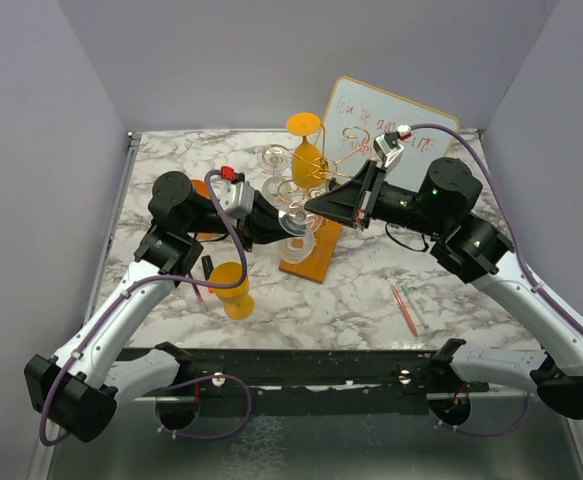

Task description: Place the wine glass upside down on the wine glass rack

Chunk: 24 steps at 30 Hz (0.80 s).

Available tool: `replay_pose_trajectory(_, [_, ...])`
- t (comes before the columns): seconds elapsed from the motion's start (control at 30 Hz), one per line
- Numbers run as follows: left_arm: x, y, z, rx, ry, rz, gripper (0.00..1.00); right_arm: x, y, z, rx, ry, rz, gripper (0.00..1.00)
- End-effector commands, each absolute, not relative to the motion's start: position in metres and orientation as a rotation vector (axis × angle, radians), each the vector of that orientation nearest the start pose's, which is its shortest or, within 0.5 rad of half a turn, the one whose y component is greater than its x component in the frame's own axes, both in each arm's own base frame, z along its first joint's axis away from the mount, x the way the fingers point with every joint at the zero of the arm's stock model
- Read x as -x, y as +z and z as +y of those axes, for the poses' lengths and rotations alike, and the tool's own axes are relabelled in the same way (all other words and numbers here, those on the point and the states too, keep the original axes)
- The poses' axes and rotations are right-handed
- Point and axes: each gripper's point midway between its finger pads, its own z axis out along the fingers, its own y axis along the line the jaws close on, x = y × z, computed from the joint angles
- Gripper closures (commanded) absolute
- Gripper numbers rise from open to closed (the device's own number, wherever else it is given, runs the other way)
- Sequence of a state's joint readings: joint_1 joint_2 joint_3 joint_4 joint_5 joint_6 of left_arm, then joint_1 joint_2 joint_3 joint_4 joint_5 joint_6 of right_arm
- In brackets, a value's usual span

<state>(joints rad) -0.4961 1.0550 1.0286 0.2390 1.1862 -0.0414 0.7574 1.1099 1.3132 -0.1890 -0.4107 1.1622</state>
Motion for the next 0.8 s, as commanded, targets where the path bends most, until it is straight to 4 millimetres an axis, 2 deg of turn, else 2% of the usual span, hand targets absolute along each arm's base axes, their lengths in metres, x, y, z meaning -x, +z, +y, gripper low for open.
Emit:
replay_pose_trajectory(0.0, [-0.171,0.375,-0.278,-1.244,-1.233,1.047,1.0,-0.192,0.467,0.311,-0.012,1.737,1.739,0.96])
replay_pose_trajectory(0.07, [-0.181,0.368,-0.276,-1.177,-1.192,1.123,1.0,-0.198,0.456,0.309,-0.03,1.68,1.76,0.81])
replay_pose_trajectory(0.1, [-0.187,0.365,-0.274,-1.137,-1.17,1.166,1.0,-0.204,0.447,0.307,-0.056,1.64,1.777,0.69])
replay_pose_trajectory(0.13, [-0.192,0.361,-0.273,-1.101,-1.151,1.208,1.0,-0.207,0.439,0.306,-0.071,1.614,1.789,0.62])
replay_pose_trajectory(0.23, [-0.201,0.351,-0.265,-1.011,-1.094,1.301,1.0,-0.214,0.415,0.303,-0.109,1.557,1.83,0.46])
replay_pose_trajectory(0.33, [-0.201,0.344,-0.258,-0.978,-1.054,1.327,1.0,-0.219,0.404,0.299,-0.124,1.503,1.844,0.43])
replay_pose_trajectory(0.47, [-0.197,0.345,-0.253,-0.955,-1.036,1.301,1.0,-0.226,0.404,0.283,-0.16,1.395,1.81,0.42])
replay_pose_trajectory(0.77, [-0.207,0.344,-0.265,-0.942,-1.105,1.294,1.0,-0.231,0.425,0.226,-0.241,1.172,1.652,0.42])
